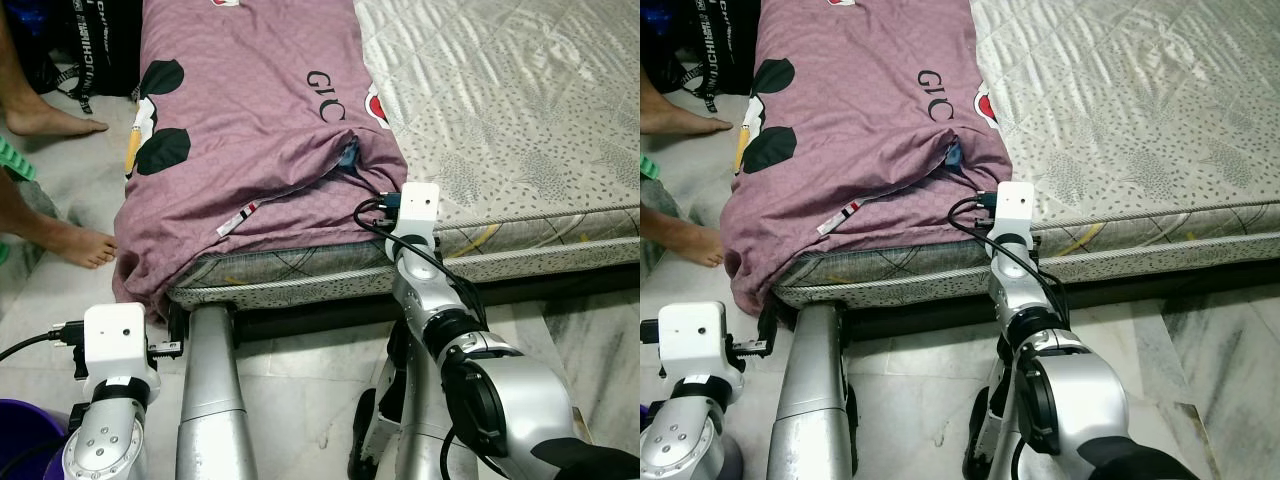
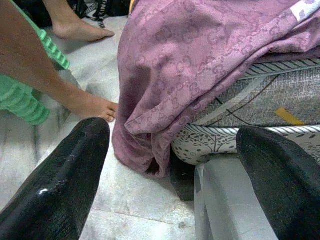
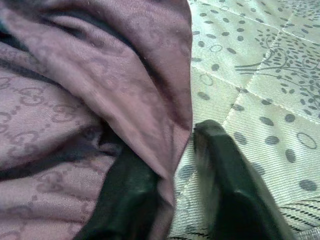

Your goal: Clean up the room

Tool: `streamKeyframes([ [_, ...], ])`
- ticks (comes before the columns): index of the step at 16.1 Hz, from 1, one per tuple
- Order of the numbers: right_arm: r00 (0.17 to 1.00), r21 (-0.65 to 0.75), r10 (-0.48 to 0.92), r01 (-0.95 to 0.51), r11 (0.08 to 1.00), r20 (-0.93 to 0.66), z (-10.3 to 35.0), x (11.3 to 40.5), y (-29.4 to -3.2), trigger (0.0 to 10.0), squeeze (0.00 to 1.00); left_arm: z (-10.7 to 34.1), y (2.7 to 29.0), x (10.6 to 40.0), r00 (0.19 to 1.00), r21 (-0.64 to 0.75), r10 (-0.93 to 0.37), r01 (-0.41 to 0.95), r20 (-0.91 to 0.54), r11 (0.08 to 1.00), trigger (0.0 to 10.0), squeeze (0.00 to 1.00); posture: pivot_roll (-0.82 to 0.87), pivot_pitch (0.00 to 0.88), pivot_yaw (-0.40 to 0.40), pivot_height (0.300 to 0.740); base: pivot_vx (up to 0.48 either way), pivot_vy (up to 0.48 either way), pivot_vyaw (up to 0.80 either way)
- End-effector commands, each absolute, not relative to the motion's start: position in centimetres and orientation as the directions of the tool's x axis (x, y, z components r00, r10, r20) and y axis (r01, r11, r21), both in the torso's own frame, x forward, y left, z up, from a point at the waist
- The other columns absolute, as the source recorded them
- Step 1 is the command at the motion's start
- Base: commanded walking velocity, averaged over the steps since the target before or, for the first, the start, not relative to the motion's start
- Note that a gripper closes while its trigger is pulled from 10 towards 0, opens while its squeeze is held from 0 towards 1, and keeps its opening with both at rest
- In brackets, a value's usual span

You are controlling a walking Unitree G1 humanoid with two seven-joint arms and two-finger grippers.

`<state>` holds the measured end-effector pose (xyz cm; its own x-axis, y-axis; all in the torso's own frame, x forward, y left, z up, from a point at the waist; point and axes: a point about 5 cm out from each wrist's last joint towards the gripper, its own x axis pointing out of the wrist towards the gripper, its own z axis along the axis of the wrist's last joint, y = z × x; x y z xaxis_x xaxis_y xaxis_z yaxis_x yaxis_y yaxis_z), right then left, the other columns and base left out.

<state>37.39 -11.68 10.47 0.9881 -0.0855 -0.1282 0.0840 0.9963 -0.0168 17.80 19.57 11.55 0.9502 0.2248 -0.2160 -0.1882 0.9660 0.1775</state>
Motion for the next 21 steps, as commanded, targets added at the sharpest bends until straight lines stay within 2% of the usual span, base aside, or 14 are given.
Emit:
streamKeyframes([
  [1, 0.985, -0.002, -0.109, 0.11, 0.994, -0.137, 10.0, 37.2, -12.5, 0.0, 0.0, 11.2, 20.1, 17.6, 0.939, 0.2, 0.251, -0.207, -0.233, 0.958, 10.0, 0.0, 0.36, 0.231, -0.053, 0.49, 0.0, 0.0, 0.0],
  [8, 0.975, 0.076, -0.143, 0.157, 0.985, -0.173, 8.6, 36.1, -15.6, 0.0, 0.0, 11.1, 20.4, 19.1, 0.943, 0.194, 0.257, -0.217, -0.212, 0.957, 10.0, 0.0, 0.33, 0.182, -0.044, 0.49, 0.0, 0.0, 0.0],
  [14, 0.978, 0.073, -0.068, 0.084, 0.994, -0.197, 6.5, 31.4, -17.4, 0.0, 0.0, 10.8, 19.9, 21.1, 0.957, 0.171, 0.22, -0.188, -0.189, 0.967, 10.0, 0.0, 0.26, 0.125, -0.035, 0.49, 0.0, 0.0, 0.0],
  [17, 0.979, 0.05, -0.036, 0.047, 0.998, -0.201, 6.7, 30.0, -17.8, 0.0, 0.0, 10.7, 19.5, 22.2, 0.964, 0.159, 0.2, -0.173, -0.174, 0.972, 10.0, 0.0, 0.24, 0.092, -0.026, 0.49, 0.0, 0.0, 0.0],
  [18, 0.984, -0.017, 0.032, -0.035, 0.999, -0.175, 7.2, 30.3, -17.1, 6.4, 0.0, 10.6, 19.3, 22.7, 0.967, 0.156, 0.19, -0.163, -0.172, 0.974, 10.0, 0.0, 0.22, 0.072, -0.023, 0.49, 0.0, 0.0, 0.0],
  [19, 0.979, 0.008, 0.051, -0.051, 0.999, -0.197, 7.1, 30.6, -16.7, 10.0, 0.0, 10.5, 19.2, 23.0, 0.969, 0.153, 0.184, -0.158, -0.168, 0.975, 10.0, 0.0, 0.22, 0.061, -0.022, 0.49, 0.0, 0.0, 0.0],
  [20, 0.958, 0.08, 0.073, -0.053, 0.995, -0.277, 6.5, 30.6, -16.0, 10.0, 1.0, 10.5, 18.9, 23.5, 0.971, 0.15, 0.174, -0.15, -0.163, 0.977, 10.0, 0.0, 0.22, 0.051, -0.024, 0.49, 0.0, 0.0, 0.0],
  [21, 0.951, 0.09, 0.085, -0.06, 0.994, -0.299, 6.3, 30.6, -15.8, 10.0, 1.0, 10.5, 18.9, 23.5, 0.971, 0.149, 0.173, -0.149, -0.163, 0.977, 10.0, 0.0, 0.22, 0.051, -0.024, 0.49, 0.0, 0.0, 0.0],
])
